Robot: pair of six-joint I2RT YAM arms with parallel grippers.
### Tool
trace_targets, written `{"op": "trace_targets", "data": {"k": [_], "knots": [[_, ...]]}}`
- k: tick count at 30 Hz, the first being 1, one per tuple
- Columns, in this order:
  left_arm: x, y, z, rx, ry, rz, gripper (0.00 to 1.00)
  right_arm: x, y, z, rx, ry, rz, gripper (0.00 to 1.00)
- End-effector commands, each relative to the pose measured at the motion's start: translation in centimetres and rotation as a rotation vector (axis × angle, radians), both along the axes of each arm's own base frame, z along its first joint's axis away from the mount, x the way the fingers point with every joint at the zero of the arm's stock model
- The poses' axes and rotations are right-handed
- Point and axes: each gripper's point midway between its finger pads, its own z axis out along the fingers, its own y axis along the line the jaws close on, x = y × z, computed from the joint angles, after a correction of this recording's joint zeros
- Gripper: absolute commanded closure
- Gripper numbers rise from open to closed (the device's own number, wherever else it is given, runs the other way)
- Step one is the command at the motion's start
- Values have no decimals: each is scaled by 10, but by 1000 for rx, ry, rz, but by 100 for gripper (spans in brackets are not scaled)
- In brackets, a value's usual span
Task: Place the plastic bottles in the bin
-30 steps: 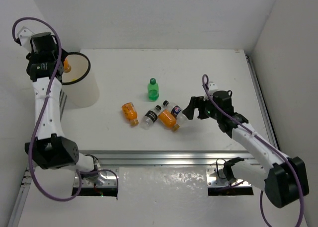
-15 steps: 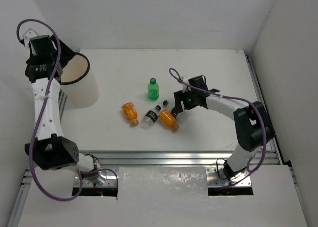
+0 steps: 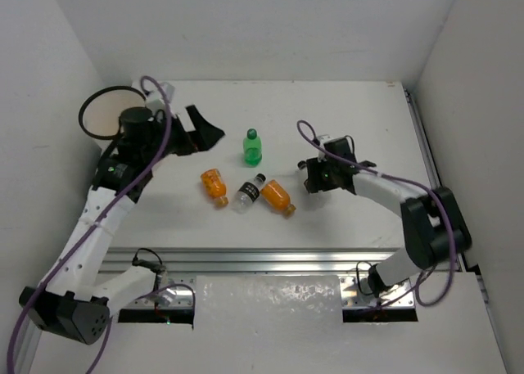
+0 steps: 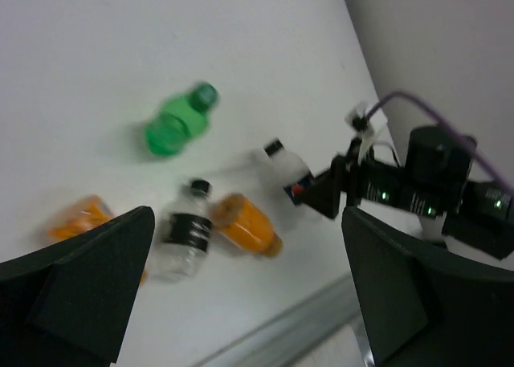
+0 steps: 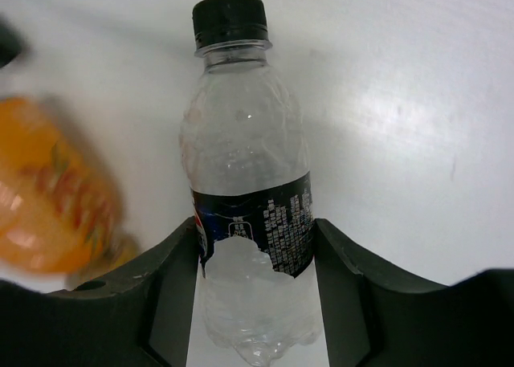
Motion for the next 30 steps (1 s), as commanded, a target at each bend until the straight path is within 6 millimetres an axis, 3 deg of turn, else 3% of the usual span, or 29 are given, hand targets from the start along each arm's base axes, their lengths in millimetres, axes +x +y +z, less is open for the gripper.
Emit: {"op": "trace_targets", "data": {"k": [1, 2, 3, 4, 5, 7, 10, 14, 19, 22, 23, 24, 25, 26, 27, 28, 30], "knots": [[-24, -74, 5, -161, -82, -330, 0, 1, 7, 81, 191, -276, -49, 81], [-39, -98, -1, -188, -64, -436, 0, -22, 18, 80, 276, -267, 22, 81], [-42, -112, -8, -216, -73, -489, 0, -23, 31, 109, 376, -372, 72, 81], [-59, -134, -9, -235, -75, -577, 0, -44, 46, 146, 495, -454, 185, 80], [-67, -145, -11, -247, -75, -616, 0, -62, 52, 147, 554, -453, 245, 79], [-85, -173, -8, -272, -134, -729, 0, -84, 64, 185, 663, -560, 372, 78], [-97, -195, -7, -314, -166, -804, 0, -108, 74, 204, 758, -557, 473, 78], [-89, -211, -13, -301, -144, -795, 0, -138, 84, 233, 891, -576, 611, 76], [-81, -227, -26, -309, -96, -817, 3, -150, 86, 250, 936, -624, 679, 74], [-79, -234, -33, -303, -63, -826, 28, -158, 87, 258, 977, -634, 710, 72], [-79, -236, -34, -302, -56, -831, 58, -160, 87, 259, 982, -632, 723, 71], [-79, -238, -34, -299, -46, -839, 76, -160, 87, 260, 985, -631, 724, 68], [-78, -238, -32, -295, -45, -836, 90, -160, 87, 259, 985, -620, 718, 59], [-72, -235, -31, -280, -41, -802, 100, -159, 87, 258, 982, -614, 703, 17], [-65, -232, -28, -252, -54, -758, 100, -147, 84, 257, 944, -655, 653, 1], [-60, -222, -19, -218, -37, -689, 100, -140, 80, 242, 907, -598, 579, 1], [-25, -175, -7, -117, -22, -376, 100, -113, 61, 220, 776, -592, 367, 1]]}}
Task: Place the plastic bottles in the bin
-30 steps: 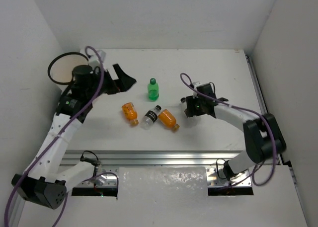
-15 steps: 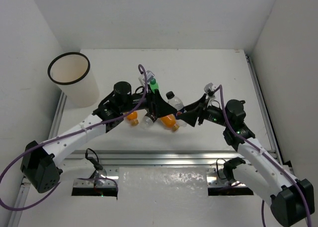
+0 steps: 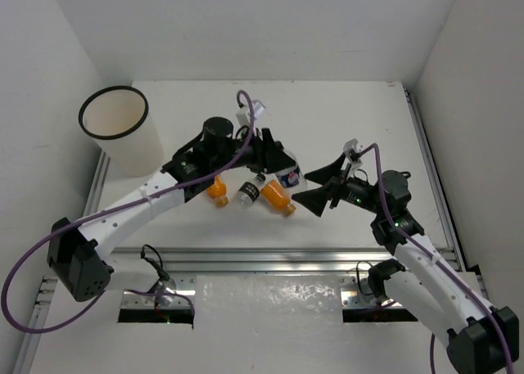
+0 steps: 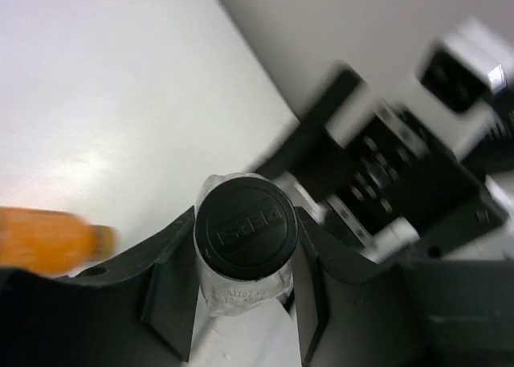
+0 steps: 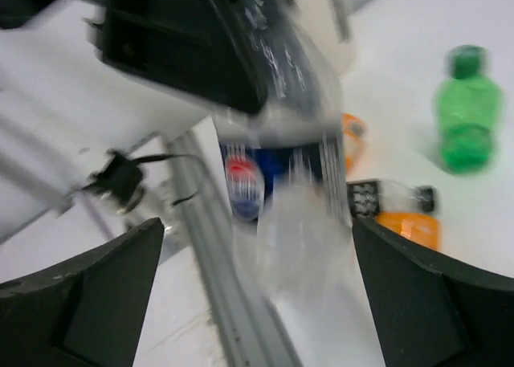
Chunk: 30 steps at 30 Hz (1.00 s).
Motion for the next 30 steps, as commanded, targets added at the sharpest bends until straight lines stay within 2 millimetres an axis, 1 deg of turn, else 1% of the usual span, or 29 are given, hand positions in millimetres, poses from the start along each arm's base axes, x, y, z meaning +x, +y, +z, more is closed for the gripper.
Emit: {"op": "trace_targets", "data": {"k": [1, 2, 3, 4, 5, 6, 7, 8, 9, 10, 11, 12, 13, 14, 15, 16, 17, 18, 19, 20, 21, 22, 23, 24, 26, 27, 28, 29, 30], "knots": [[73, 94, 46, 138, -89, 573, 100, 31, -27, -11, -98, 41, -268, 1], [74, 128, 64, 163, -76, 692, 100, 45, -47, -30, -165, 112, -416, 1], [83, 160, 74, 181, -80, 818, 100, 49, -55, -39, -198, 138, -468, 1], [99, 221, 83, 222, -92, 1065, 100, 51, -61, -47, -230, 157, -498, 1], [94, 256, 98, 248, -92, 1186, 100, 50, -66, -63, -287, 203, -512, 1], [94, 286, 103, 275, -92, 1294, 100, 51, -68, -70, -317, 219, -523, 1], [95, 336, 110, 299, -89, 1445, 100, 51, -70, -76, -342, 239, -527, 1], [96, 357, 119, 317, -93, 1494, 100, 52, -71, -88, -392, 270, -520, 1], [94, 398, 123, 327, -82, 1599, 100, 52, -70, -92, -407, 278, -508, 1], [97, 413, 125, 326, -75, 1616, 100, 52, -69, -99, -415, 292, -500, 1], [105, 428, 124, 345, -65, 1649, 100, 55, -65, -101, -404, 293, -489, 1], [105, 454, 120, 369, -45, 1717, 100, 53, -58, -103, -390, 299, -448, 1], [107, 469, 117, 389, -27, 1755, 100, 53, -54, -104, -382, 305, -430, 1], [118, 481, 110, 410, 7, 1773, 100, 54, -49, -103, -369, 305, -408, 1], [121, 498, 104, 419, 32, 1793, 97, 53, -43, -111, -380, 335, -365, 1], [127, 506, 98, 423, 50, 1797, 91, 56, -36, -106, -390, 318, -344, 1], [140, 512, 88, 433, 79, 1780, 85, 56, -33, -109, -416, 327, -327, 1], [148, 514, 80, 419, 103, 1737, 69, 57, -30, -121, -464, 353, -311, 1], [155, 513, 75, 412, 119, 1710, 60, 63, -22, -115, -504, 317, -325, 1], [164, 510, 63, 410, 147, 1669, 39, 68, -18, -120, -558, 296, -326, 1], [167, 507, 58, 401, 159, 1651, 31, 69, -18, -131, -599, 299, -334, 1], [169, 503, 47, 401, 179, 1628, 26, 73, -11, -127, -620, 291, -331, 1], [172, 499, 47, 381, 171, 1606, 20, 80, -6, -133, -649, 307, -324, 1], [171, 498, 45, 378, 173, 1605, 15, 80, 0, -138, -672, 312, -309, 1], [167, 494, 48, 377, 164, 1586, 5, 90, 2, -147, -726, 296, -328, 1], [165, 491, 51, 378, 156, 1577, 3, 96, 7, -147, -742, 282, -333, 1], [157, 488, 63, 375, 127, 1570, 1, 100, 7, -166, -794, 301, -327, 1], [154, 480, 71, 363, 109, 1543, 0, 105, 4, -173, -826, 308, -350, 1], [143, 470, 87, 349, 64, 1521, 0, 111, 5, -185, -861, 316, -347, 3]]}}
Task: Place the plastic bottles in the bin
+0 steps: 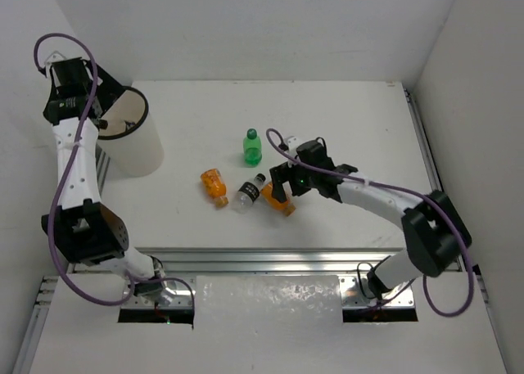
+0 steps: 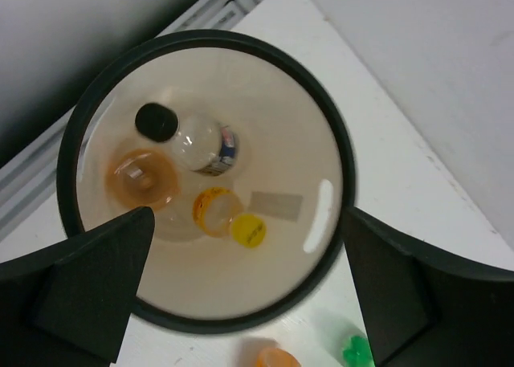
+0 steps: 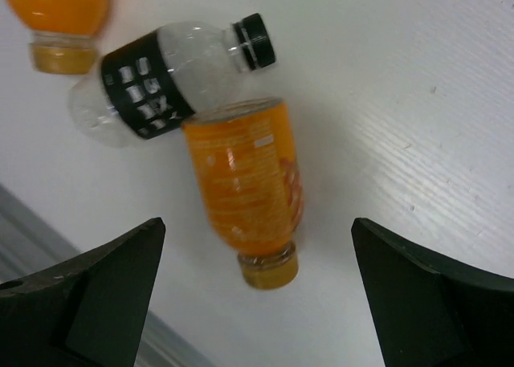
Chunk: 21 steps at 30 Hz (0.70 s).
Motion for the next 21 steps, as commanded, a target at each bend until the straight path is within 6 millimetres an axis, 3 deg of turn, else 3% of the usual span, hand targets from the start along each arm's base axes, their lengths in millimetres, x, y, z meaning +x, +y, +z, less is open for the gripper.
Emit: {"op": "trace_targets", "data": {"k": [1, 2, 3, 4, 5, 8, 9, 10, 11, 12, 13, 14, 16, 17, 18, 19, 20, 21], "knots": [[-26, -40, 91, 76, -224, -140, 0, 23, -6, -25, -136, -19, -17, 4], [-26, -71, 99, 79, -244, -228, 0, 24, -6, -31, -145, -4, -17, 6], [-38, -90, 111, 109, -263, -273, 0, 26, -4, -34, -148, 4, -14, 10], [-42, -126, 114, 111, -276, -365, 0, 24, -2, -45, -157, 33, -6, 22], [-47, -144, 113, 101, -284, -417, 0, 18, -1, -51, -151, 56, 5, 28], [-72, -196, 89, 36, -300, -596, 0, 6, -1, -59, -120, 62, 6, 47], [-76, -205, 80, 15, -298, -624, 0, 3, -3, -59, -113, 57, -2, 51], [-83, -225, 74, -8, -311, -695, 0, 3, -5, -49, -94, 27, -15, 57], [-90, -244, 64, -50, -313, -776, 0, -6, -13, -53, -100, 35, -27, 64], [-97, -259, 49, -92, -328, -817, 0, -5, -18, -49, -97, 18, -69, 66], [-108, -286, 44, -127, -346, -916, 0, -6, -21, -43, -87, 2, -84, 68], [-121, -309, 17, -201, -309, -1002, 0, -11, -24, -27, -48, -34, -101, 72], [-147, -353, 23, -260, -398, -1186, 0, -18, -18, -1, 57, -92, -74, 73], [-162, -371, 4, -333, -365, -1266, 0, -33, -18, 20, 146, -154, -39, 74], [-176, -393, 7, -360, -399, -1350, 0, -44, -1, 47, 281, -227, 69, 73], [-186, -405, 6, -385, -412, -1411, 0, -55, 3, 63, 352, -282, 124, 73], [-199, -418, -4, -422, -392, -1468, 0, -71, 2, 64, 404, -300, 166, 73], [-202, -428, -2, -424, -416, -1500, 0, -80, 3, 98, 491, -411, 212, 73]]}}
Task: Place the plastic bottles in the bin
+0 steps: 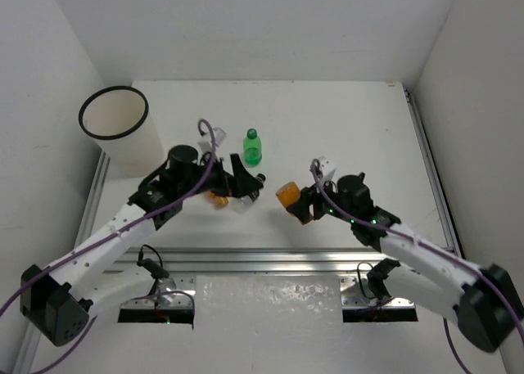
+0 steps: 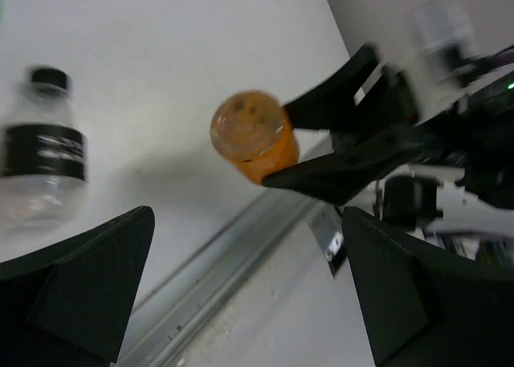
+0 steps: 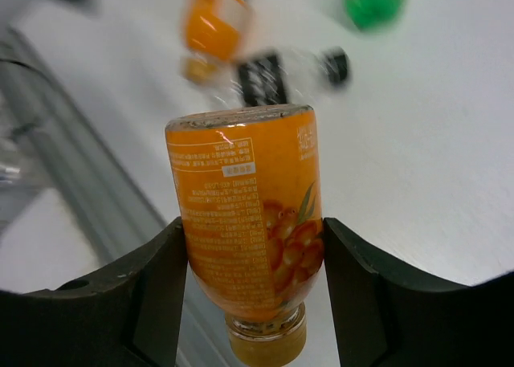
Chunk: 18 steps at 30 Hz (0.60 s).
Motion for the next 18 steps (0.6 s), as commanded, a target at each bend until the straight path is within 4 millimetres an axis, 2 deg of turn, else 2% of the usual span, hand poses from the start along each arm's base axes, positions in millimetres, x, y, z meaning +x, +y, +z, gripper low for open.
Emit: {"op": "trace_targets", "data": {"k": [1, 2, 4, 9, 11, 13, 14, 15, 17, 18], "knots": [[-42, -57, 53, -199, -154, -261, 0, -30, 27, 83, 292, -256, 215, 73], [-40, -65, 47, -180, -147, -251, 0, -37, 26, 94, 317, -280, 238, 73], [-50, -80, 43, -179, -144, -290, 0, -46, 28, 100, 330, -283, 281, 75], [-58, -108, 46, -219, -128, -365, 0, -51, 32, 113, 338, -290, 321, 75], [-50, -113, 40, -186, -106, -334, 0, -54, 33, 118, 353, -300, 340, 75], [-42, -113, 38, -165, -100, -297, 7, -56, 33, 124, 365, -314, 345, 74], [-40, -113, 29, -143, -77, -288, 14, -56, 33, 125, 367, -320, 343, 74], [-39, -113, 27, -136, -71, -283, 27, -56, 33, 128, 371, -330, 342, 74], [-35, -111, 17, -104, -45, -256, 27, -56, 32, 134, 376, -349, 342, 74], [-32, -109, 13, -88, -35, -236, 18, -57, 32, 137, 380, -358, 348, 74]]}}
